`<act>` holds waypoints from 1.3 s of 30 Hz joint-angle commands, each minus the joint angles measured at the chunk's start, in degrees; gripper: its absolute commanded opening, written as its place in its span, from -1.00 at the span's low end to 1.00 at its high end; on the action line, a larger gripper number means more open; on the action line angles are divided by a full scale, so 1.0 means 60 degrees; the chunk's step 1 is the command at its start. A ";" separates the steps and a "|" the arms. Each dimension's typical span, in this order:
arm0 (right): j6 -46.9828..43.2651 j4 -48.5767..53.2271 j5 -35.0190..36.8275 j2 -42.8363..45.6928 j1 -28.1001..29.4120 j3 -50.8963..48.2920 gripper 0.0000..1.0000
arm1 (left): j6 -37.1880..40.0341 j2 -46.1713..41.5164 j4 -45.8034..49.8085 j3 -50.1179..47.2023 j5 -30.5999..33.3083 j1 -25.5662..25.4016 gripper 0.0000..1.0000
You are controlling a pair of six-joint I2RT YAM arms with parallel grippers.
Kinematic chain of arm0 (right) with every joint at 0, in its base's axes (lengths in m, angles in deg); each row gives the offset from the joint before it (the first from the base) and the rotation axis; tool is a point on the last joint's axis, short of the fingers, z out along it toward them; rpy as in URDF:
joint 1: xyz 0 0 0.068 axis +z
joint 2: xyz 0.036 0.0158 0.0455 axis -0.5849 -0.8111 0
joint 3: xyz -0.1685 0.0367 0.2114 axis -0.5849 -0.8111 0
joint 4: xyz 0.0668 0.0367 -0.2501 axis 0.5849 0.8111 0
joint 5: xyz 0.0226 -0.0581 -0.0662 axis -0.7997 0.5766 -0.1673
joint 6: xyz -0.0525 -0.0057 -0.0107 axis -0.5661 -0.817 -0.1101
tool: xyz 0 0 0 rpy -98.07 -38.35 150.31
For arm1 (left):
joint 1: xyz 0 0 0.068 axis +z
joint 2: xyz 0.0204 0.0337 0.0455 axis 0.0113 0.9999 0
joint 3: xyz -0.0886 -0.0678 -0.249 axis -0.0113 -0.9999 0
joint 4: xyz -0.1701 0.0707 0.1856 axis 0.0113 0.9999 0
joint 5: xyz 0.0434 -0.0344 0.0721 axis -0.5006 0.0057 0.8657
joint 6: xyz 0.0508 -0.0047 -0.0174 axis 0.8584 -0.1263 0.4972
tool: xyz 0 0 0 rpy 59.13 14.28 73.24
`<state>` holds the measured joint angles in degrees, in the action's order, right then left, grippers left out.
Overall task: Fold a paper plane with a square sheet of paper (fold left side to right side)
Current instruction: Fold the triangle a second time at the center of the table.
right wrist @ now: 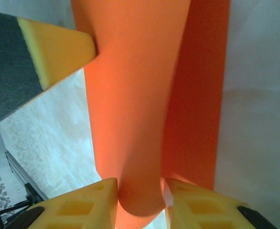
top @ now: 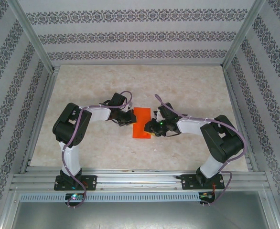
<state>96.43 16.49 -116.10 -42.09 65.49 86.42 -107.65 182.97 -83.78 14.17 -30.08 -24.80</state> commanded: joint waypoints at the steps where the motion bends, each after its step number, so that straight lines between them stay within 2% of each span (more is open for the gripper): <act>1: 0.0045 -0.0313 -0.0219 0.0029 -0.0159 -0.0066 -0.30 | -0.0106 0.0013 0.0563 -0.0275 0.0402 -0.0189 -1.00; 6: -0.0025 -0.0680 -0.0371 -0.0237 -0.0282 0.0043 -0.26 | -0.0123 0.0002 0.0505 -0.0282 0.0379 -0.0182 -1.00; 22: -0.0413 -0.1102 -0.0996 -0.1177 -0.0974 0.0830 -0.31 | -0.0109 -0.0049 0.0491 -0.0310 0.0376 -0.0193 -1.00; 34: -0.0651 -0.1104 -0.1213 -0.1763 -0.1388 0.1259 -0.40 | -0.0110 -0.0126 0.0504 -0.0316 0.0386 -0.0184 -1.00; 39: -0.0655 -0.1089 -0.1288 -0.1883 -0.1440 0.1234 -0.53 | -0.0121 -0.0181 0.0490 -0.0331 0.0387 -0.0183 -1.00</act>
<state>93.55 10.13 -122.31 -52.45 57.64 92.95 -107.67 182.69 -83.78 13.93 -29.66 -24.91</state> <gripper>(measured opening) 0.248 0.045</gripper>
